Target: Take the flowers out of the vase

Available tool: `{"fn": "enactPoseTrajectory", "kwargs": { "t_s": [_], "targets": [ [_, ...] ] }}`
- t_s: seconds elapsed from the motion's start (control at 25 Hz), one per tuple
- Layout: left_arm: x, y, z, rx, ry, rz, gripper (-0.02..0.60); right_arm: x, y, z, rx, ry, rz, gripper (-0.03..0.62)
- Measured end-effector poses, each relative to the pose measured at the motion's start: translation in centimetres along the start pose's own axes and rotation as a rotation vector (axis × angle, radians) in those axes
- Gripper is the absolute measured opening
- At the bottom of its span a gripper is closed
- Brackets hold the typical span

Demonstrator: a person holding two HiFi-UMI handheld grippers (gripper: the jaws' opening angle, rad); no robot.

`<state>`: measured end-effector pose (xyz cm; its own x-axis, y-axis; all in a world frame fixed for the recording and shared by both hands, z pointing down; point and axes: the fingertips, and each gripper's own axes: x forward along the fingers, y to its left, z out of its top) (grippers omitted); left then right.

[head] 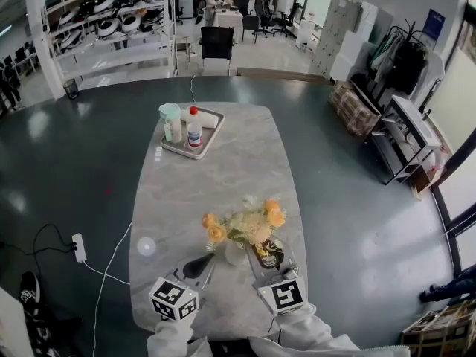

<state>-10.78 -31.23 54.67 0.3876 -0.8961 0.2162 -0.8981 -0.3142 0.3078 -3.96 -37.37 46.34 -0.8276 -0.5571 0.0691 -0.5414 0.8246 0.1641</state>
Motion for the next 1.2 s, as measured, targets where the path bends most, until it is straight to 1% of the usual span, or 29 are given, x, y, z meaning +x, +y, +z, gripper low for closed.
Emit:
{"fn": "enactPoseTrajectory", "kwargs": {
  "t_s": [0.28, 0.56, 0.68, 0.84, 1.08, 1.2],
  "targets": [
    [-0.4, -0.4, 0.3, 0.007, -0.017, -0.008, 0.002, -0.3, 0.0, 1.3, -0.009, -0.021, -0.011, 0.103],
    [-1.3, -0.7, 1.5, 0.025, -0.038, -0.020, 0.002, -0.8, 0.3, 3.4, -0.029, -0.054, -0.037, 0.101],
    [-1.4, -0.9, 2.5, 0.042, -0.053, -0.030, 0.002, -0.9, 0.3, 4.4, -0.023, -0.071, -0.044, 0.101],
    [-1.4, -1.2, 4.3, 0.064, -0.078, -0.040, 0.002, -1.2, 0.2, 5.5, -0.044, -0.100, -0.057, 0.100],
    [-1.4, -1.9, 6.3, 0.103, -0.098, -0.060, 0.002, -1.6, 0.0, 7.5, -0.031, -0.135, -0.072, 0.100],
    [-1.6, -2.2, 7.2, 0.121, -0.105, -0.066, 0.002, -1.8, -0.6, 8.8, -0.048, -0.168, -0.099, 0.100]
  ]
}}
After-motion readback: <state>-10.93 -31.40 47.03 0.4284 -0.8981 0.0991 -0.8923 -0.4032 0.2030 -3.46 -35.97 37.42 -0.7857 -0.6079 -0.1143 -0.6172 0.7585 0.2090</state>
